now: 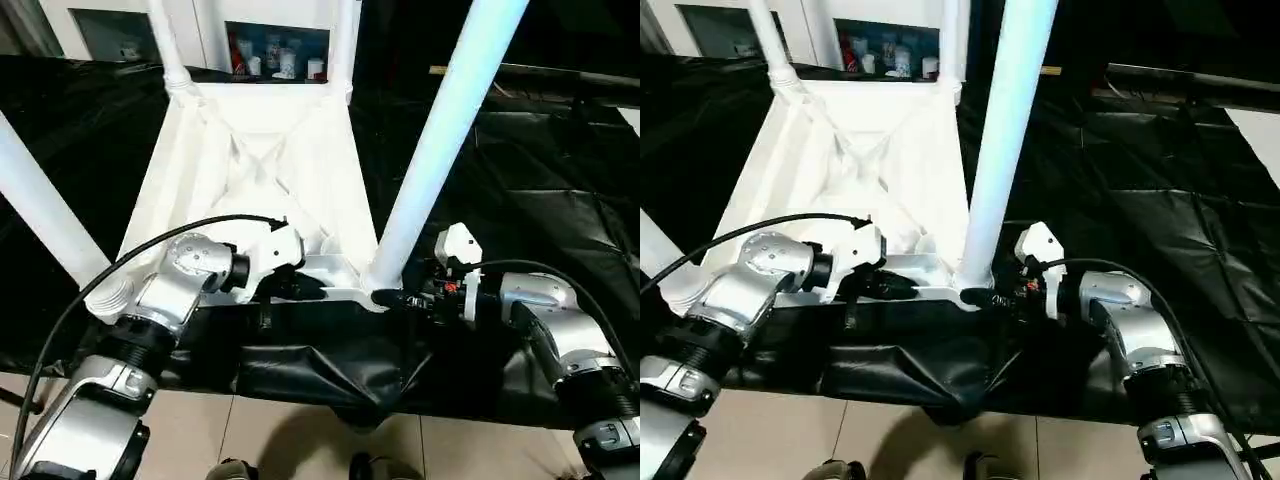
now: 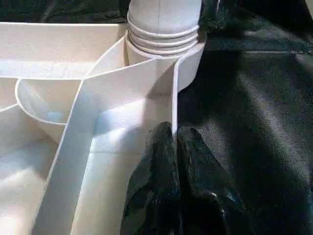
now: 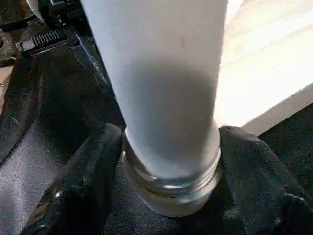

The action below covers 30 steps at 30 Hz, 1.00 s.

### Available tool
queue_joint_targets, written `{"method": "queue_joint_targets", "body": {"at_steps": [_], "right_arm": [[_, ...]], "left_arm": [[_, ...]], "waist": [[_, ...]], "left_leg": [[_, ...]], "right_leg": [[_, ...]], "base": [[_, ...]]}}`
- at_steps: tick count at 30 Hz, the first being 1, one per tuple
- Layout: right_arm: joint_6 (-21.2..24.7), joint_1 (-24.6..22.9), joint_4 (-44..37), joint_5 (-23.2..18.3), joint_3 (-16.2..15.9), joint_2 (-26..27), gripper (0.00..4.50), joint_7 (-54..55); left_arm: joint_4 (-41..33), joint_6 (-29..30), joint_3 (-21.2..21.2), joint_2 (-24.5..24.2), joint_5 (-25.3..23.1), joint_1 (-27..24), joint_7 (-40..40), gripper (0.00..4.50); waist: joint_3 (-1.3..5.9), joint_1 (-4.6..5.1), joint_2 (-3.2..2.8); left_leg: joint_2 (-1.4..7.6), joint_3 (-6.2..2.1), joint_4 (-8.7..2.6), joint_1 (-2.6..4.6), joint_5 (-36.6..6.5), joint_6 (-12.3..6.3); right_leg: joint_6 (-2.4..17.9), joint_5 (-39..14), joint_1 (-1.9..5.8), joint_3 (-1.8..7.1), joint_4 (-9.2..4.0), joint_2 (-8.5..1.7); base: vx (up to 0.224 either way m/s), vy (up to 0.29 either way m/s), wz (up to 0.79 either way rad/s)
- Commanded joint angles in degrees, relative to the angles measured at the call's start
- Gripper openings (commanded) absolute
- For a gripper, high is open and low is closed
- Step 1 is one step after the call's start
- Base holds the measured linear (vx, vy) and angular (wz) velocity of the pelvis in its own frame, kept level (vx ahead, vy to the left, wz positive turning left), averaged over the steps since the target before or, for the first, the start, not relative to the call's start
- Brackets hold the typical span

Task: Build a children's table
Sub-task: Rotate leg to tighten

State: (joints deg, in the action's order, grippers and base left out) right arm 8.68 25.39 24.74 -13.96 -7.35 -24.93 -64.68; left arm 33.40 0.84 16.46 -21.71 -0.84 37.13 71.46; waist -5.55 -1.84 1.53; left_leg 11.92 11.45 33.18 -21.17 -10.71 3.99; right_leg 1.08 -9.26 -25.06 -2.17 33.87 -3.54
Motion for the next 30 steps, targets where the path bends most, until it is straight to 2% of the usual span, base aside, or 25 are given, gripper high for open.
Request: {"method": "queue_joint_targets", "body": {"at_steps": [1, 7, 10, 12, 14, 17, 18, 19, 21, 26, 29, 30], "right_arm": [[0.5, -0.1, -1.2, -1.1, -0.4, -0.2, 2.86, -1.4], [0.6, -0.6, -1.1, -0.7, -0.4, 0.5, 2.67, -0.6], [-1.3, -0.6, 2.2, 2.5, 0.5, 3.6, 2.66, 8.3], [-2.4, -0.8, 4.0, 4.1, 1.3, 6.2, 2.65, 14.7], [-2.7, -1.6, 4.9, 4.9, 2.5, 10.0, 2.65, 22.3], [-2.5, -1.9, 6.3, 5.8, 4.6, 15.1, 2.65, 33.6], [-2.8, -1.7, 7.1, 6.1, 6.3, 18.1, 2.65, 40.6], [-3.1, -1.5, 7.5, 6.1, 7.2, 19.7, 2.65, 44.1], [-3.8, -1.0, 7.9, 6.2, 8.3, 21.7, 2.65, 48.4], [-5.2, 0.1, 8.1, 7.0, 8.2, 24.9, 2.65, 51.7], [-8.6, -0.6, 5.9, 8.5, 4.2, 24.7, 2.65, 45.3], [-8.7, -0.8, 5.5, 8.3, 4.0, 24.7, 2.65, 44.6]], "left_arm": [[-0.8, -0.4, 0.5, 0.6, 1.1, -1.1, 0.5, 0.0], [-0.8, -0.1, 0.7, 0.8, 0.7, -1.4, 0.2, 0.0], [0.4, 1.7, 0.7, 2.7, -0.5, -1.0, -3.9, 0.0], [1.9, 2.2, 0.7, 4.3, -1.8, -0.4, -7.8, 0.0], [3.8, 3.6, 0.9, 6.7, -3.5, 0.7, -12.6, 0.0], [6.4, 5.9, 0.6, 10.1, -4.5, 2.4, -18.7, 0.0], [8.1, 7.2, 0.3, 12.3, -5.1, 3.6, -22.5, 0.0], [8.9, 7.9, 0.2, 13.4, -5.4, 4.1, -24.5, 0.0], [9.9, 8.7, 0.3, 14.9, -5.8, 4.7, -26.8, 0.0], [11.4, 9.0, 0.5, 16.6, -6.9, 5.4, -29.5, 0.0], [11.0, 8.5, 1.3, 15.8, -8.0, 5.1, -28.0, 0.0], [10.9, 8.5, 1.4, 15.7, -8.1, 5.1, -27.8, 0.0]], "waist": [[3.6, 0.05, 0.57], [3.64, 0.09, 0.59], [3.54, 0.25, 0.62], [3.26, 0.69, 0.7], [3.19, 1.0, 0.81], [3.14, 1.61, 0.7], [3.15, 1.48, 0.64], [3.13, 1.63, 0.61], [3.25, 1.53, 0.36], [3.39, 1.62, 0.4], [3.44, 1.58, 0.43], [3.47, 1.56, 0.42]], "left_leg": [[1.22, -0.14, -3.17, 0.4, -6.9, -6.18], [1.21, -0.12, -3.13, 0.4, -6.5, -6.27], [1.18, -0.08, -3.15, 0.42, -6.8, -6.07], [1.01, -0.32, -3.38, 0.32, -9.4, -4.04], [0.93, -0.39, -3.43, 0.53, -10.8, -2.83], [0.82, -0.61, -3.64, 0.37, -12.0, -1.78], [0.77, -0.63, -3.64, 0.66, -12.6, -1.83], [0.67, -0.5, -3.56, 0.66, -12.7, -1.77], [0.62, -0.71, -3.74, 0.51, -12.3, -1.44], [0.56, -0.58, -3.68, 0.33, -12.3, -2.57], [0.6, -0.57, -3.68, 0.29, -12.4, -3.08], [0.59, -0.58, -3.65, 0.24, -12.1, -3.21]], "right_leg": [[14.6, -7.8, 3.84, 2.22, -3.08, -3.28], [14.5, -7.5, 3.85, 2.23, -3.02, -3.27], [14.5, -8.1, 3.64, 2.27, -3.17, -3.32], [12.7, -14.7, 3.5, 2.22, -3.91, -3.5], [10.9, -19.5, 3.31, 2.3, -4.41, -3.5], [9.3, -22.8, 3.1, 2.22, -4.72, -3.46], [8.8, -23.6, 2.97, 2.21, -5.02, -3.41], [8.7, -23.7, 2.77, 2.27, -5.09, -3.3], [8.4, -23.3, 2.95, 2.21, -5.04, -3.38], [9.2, -18.7, 3.14, 2.2, -4.76, -3.16], [9.5, -18.1, 3.22, 2.18, -4.73, -3.23], [9.6, -17.8, 3.32, 2.2, -4.67, -3.25]], "base": [[0.0, 0.0, 0.0], [0.0, 0.0, 0.0], [0.0, 0.0, 0.0], [0.0, 0.0, 0.0], [0.0, 0.0, 0.0], [0.0, 0.0, 0.0], [0.0, 0.0, 0.0], [0.0, 0.0, 0.0], [0.0, 0.0, 0.0], [0.0, 0.0, 0.0], [0.0, 0.0, 0.0], [0.0, 0.0, 0.0]]}}
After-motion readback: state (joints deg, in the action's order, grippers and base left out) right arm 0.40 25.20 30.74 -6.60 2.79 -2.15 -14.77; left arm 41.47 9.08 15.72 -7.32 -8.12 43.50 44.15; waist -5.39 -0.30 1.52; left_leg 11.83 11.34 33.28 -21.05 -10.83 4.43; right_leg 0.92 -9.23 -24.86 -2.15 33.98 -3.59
